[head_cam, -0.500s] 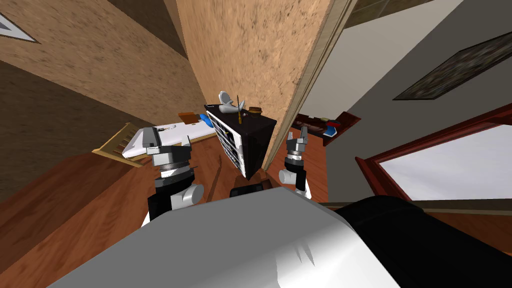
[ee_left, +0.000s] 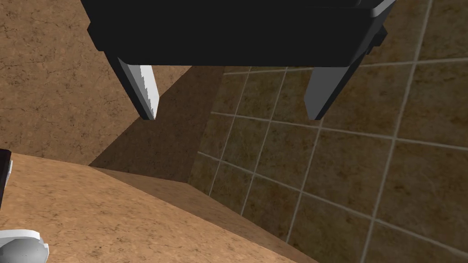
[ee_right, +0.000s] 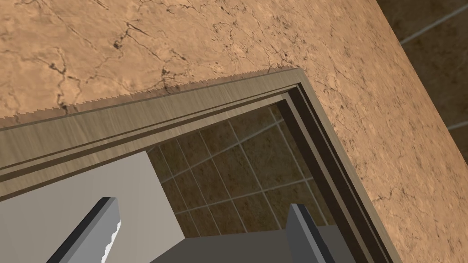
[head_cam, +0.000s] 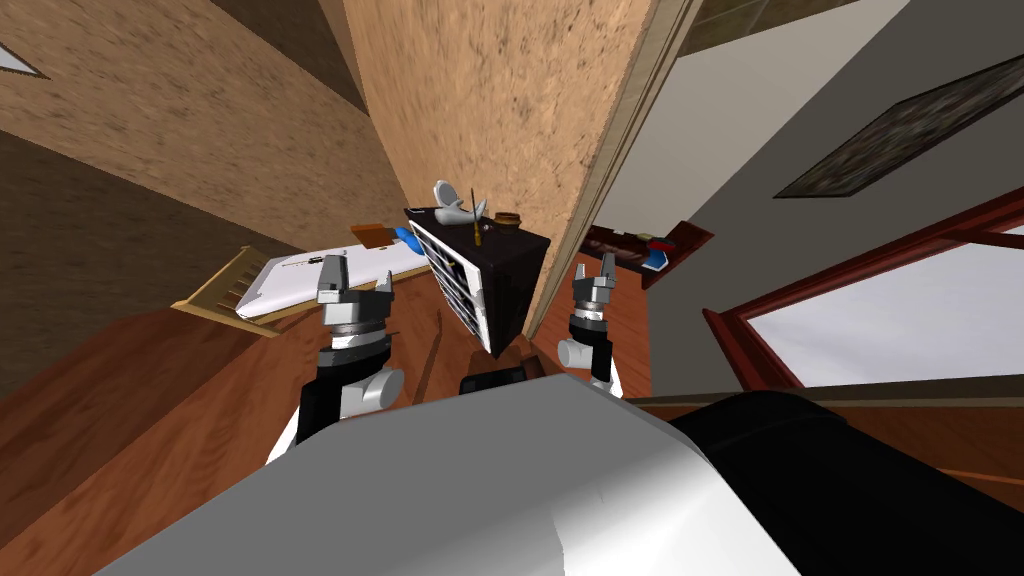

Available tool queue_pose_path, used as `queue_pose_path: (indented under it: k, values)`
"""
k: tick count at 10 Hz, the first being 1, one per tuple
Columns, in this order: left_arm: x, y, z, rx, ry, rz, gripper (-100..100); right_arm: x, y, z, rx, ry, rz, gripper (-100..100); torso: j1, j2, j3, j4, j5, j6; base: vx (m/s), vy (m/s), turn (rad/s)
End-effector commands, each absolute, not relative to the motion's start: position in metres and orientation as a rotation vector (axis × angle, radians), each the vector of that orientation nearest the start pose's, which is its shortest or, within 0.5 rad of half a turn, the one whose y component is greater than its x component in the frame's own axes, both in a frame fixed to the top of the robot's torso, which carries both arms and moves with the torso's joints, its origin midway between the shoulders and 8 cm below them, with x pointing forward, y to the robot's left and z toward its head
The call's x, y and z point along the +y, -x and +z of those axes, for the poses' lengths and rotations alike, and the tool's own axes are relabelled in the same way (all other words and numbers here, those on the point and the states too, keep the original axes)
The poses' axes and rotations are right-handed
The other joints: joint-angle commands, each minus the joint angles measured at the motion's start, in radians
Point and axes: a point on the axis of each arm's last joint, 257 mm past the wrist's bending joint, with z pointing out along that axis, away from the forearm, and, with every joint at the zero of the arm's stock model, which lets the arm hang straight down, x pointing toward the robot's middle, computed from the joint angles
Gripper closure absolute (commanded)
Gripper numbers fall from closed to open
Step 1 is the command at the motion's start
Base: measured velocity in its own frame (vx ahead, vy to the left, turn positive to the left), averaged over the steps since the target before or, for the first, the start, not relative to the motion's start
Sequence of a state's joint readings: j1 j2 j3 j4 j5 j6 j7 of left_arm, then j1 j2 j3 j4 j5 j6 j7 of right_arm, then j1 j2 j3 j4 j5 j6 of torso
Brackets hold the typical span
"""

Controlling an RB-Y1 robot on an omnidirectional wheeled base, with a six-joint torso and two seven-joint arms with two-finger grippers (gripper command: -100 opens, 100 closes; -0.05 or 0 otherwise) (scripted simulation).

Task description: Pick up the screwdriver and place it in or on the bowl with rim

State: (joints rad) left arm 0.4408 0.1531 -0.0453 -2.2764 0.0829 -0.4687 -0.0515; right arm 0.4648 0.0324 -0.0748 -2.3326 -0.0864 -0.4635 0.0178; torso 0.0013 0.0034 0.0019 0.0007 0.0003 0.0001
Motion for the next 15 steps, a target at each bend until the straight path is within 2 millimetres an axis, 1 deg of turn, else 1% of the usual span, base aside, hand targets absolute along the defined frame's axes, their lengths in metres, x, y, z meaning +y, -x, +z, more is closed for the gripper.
queue_pose_path:
  k: [1, 2, 3, 4, 5, 6, 9, 10, 13, 14, 15]
  values:
    - [0.246, -0.358, 0.033, 0.731, 0.552, -1.389, -100, -0.311, -0.333, 0.053, 0.499, -0.677, 1.29, 0, 0.0, 0.0, 0.0, 0.0, 0.0, 0.0, -0.037, 0.012, -0.018]
    - [0.24, -0.363, 0.031, 0.763, 0.538, -1.41, -100, -0.311, -0.333, 0.053, 0.499, -0.677, 1.29, 0, 0.0, -0.001, 0.0, 0.0, 0.0, 0.0, -0.037, 0.008, -0.038]
    - [0.239, -0.363, 0.03, 0.772, 0.53, -1.409, -100, -0.311, -0.333, 0.053, 0.499, -0.677, 1.29, 0, 0.0, -0.001, 0.0, 0.0, 0.0, 0.0, -0.03, 0.007, -0.029]
    - [0.233, -0.367, 0.028, 0.808, 0.515, -1.431, -100, -0.311, -0.333, 0.053, 0.499, -0.677, 1.29, 0, -0.001, -0.001, -0.001, 0.0, 0.0, 0.0, -0.036, 0.006, -0.055]
    - [0.232, -0.367, 0.028, 0.818, 0.507, -1.429, -100, -0.311, -0.333, 0.053, 0.499, -0.677, 1.29, 0, -0.001, -0.001, -0.001, 0.0, 0.0, 0.0, -0.033, 0.007, -0.026]
    - [0.225, -0.371, 0.025, 0.853, 0.494, -1.451, -100, -0.311, -0.333, 0.053, 0.499, -0.677, 1.29, 0, -0.001, -0.001, -0.001, 0.0, 0.0, 0.0, -0.05, 0.014, -0.06]
    - [0.216, -0.375, 0.02, 0.921, 0.455, -1.465, -100, -0.311, -0.333, 0.053, 0.499, -0.677, 1.29, 0, 0.0, -0.001, 0.0, 0.0, 0.0, 0.0, -0.042, 0.008, -0.038]
    - [0.211, -0.38, 0.018, 0.954, 0.448, -1.485, -100, -0.311, -0.333, 0.053, 0.499, -0.677, 1.29, 0, -0.001, -0.001, 0.0, 0.0, 0.0, 0.0, -0.048, 0.002, -0.058]
    - [0.202, -0.384, 0.011, 1.037, 0.4, -1.489, -100, -0.311, -0.333, 0.053, 0.499, -0.677, 1.29, 0, 0.0, -0.001, 0.0, 0.0, 0.0, 0.0, -0.041, 0.009, -0.048]
    - [0.198, -0.389, 0.008, 1.069, 0.397, -1.505, -100, -0.311, -0.333, 0.053, 0.499, -0.677, 1.29, 0, 0.0, -0.001, 0.0, 0.0, 0.0, 0.0, -0.061, 0.011, -0.063]
    - [0.196, -0.389, 0.006, 1.093, 0.376, -1.496, -100, -0.311, -0.333, 0.053, 0.499, -0.677, 1.29, 0, 0.0, 0.0, 0.0, 0.0, 0.0, 0.0, -0.047, 0.006, -0.039]
